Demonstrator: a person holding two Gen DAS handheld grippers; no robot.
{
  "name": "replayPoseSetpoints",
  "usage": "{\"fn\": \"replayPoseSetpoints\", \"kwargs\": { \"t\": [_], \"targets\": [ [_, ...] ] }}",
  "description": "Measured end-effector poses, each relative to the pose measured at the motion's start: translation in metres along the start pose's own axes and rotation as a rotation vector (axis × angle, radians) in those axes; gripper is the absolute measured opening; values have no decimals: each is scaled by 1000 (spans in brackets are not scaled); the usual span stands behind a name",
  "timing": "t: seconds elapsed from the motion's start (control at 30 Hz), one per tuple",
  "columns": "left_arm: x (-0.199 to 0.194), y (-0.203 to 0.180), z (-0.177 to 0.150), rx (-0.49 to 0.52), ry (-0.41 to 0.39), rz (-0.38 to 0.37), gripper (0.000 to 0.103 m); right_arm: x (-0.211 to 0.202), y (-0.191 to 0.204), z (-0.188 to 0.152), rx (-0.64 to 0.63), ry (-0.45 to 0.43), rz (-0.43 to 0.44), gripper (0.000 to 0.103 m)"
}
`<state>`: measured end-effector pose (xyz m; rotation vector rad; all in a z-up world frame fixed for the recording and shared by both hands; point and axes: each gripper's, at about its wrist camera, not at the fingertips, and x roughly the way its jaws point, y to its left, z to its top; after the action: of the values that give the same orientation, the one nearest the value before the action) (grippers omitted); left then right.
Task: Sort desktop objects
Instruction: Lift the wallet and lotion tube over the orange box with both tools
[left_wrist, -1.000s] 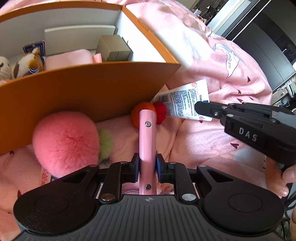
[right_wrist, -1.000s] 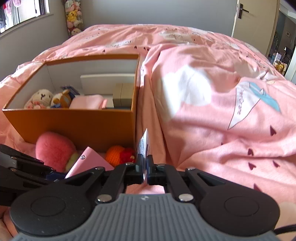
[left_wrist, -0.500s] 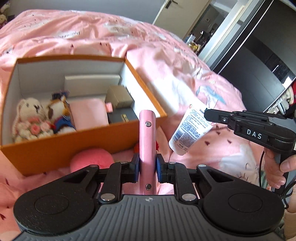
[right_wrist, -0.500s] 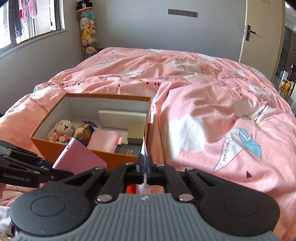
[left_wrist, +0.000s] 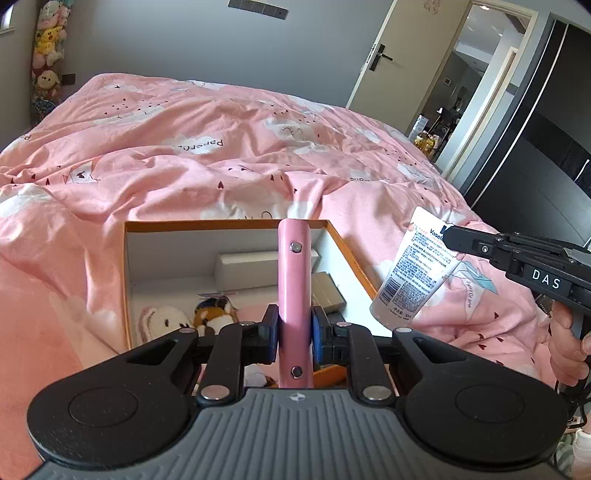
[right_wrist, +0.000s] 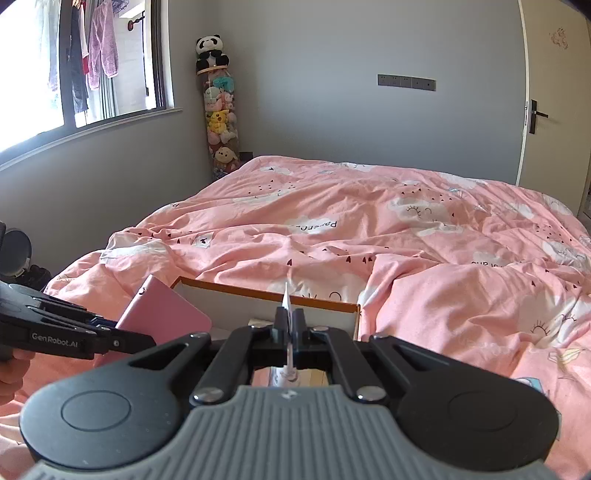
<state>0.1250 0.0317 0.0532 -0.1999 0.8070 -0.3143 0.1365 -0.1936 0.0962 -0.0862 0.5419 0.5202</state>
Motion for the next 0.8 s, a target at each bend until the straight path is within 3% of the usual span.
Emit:
{"fn": "replayPoseSetpoints", "kwargs": {
  "t": [0.17,0.33,0.6,0.8],
  "targets": [
    [22,16,16,-17,22,16,20,49,-2,5,21,42,11,2],
    [53,34,20,-140,54,-54,20,96,-6,7,30,76,18,2],
    [106,48,6,-323,135,-137,20,148,-12,3,-17,107,16,2],
    [133,47,-7,-382,204,-147,20,171,-23,-8,-16,135,32,2]
  ]
}}
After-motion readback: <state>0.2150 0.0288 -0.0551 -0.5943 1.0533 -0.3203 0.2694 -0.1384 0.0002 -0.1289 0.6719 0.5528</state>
